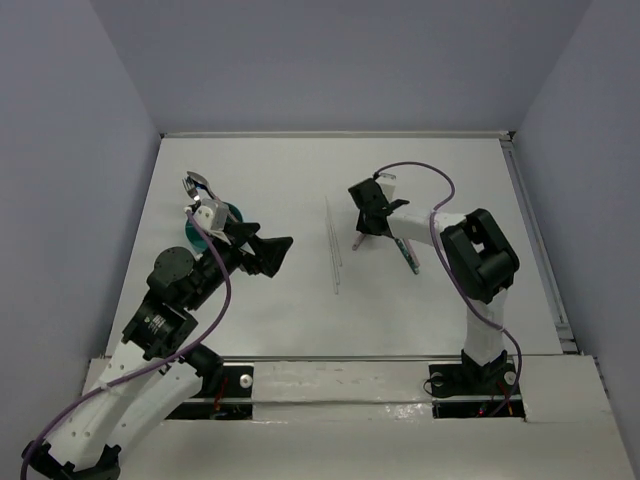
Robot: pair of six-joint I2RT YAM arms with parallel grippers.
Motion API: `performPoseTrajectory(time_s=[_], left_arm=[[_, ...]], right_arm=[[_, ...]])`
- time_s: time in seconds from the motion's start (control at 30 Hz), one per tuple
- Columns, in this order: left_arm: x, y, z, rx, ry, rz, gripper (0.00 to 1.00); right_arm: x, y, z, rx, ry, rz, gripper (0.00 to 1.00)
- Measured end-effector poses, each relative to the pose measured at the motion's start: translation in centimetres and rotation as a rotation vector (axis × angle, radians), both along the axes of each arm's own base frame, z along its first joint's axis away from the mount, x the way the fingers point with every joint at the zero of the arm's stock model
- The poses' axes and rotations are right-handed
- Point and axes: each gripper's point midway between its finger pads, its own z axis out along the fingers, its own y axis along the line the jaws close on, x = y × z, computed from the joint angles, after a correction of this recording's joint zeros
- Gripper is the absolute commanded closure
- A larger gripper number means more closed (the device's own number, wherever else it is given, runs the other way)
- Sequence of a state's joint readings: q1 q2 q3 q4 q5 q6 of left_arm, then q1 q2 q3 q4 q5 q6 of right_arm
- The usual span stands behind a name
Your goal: Sort the eating utensils into containers
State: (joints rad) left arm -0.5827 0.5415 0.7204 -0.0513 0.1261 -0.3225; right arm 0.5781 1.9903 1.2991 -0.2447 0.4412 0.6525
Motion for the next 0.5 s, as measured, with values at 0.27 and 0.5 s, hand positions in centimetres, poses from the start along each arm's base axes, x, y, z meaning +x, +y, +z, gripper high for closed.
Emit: performPoseTrajectory(time_s=[0.27,0.5], left_arm=[[0.3,-0.2,-0.4,0.010,0.015,0.001,0.01],[0.7,-0.5,-1.2,0.025,0.038,-0.002,0.01]], right_arm=[[-0.9,0.5,0.0,-0.023,0.003,0.018,0.58],[-1.7,-0.4,-0.2,-0.036,0.005,-0.002,1.00]])
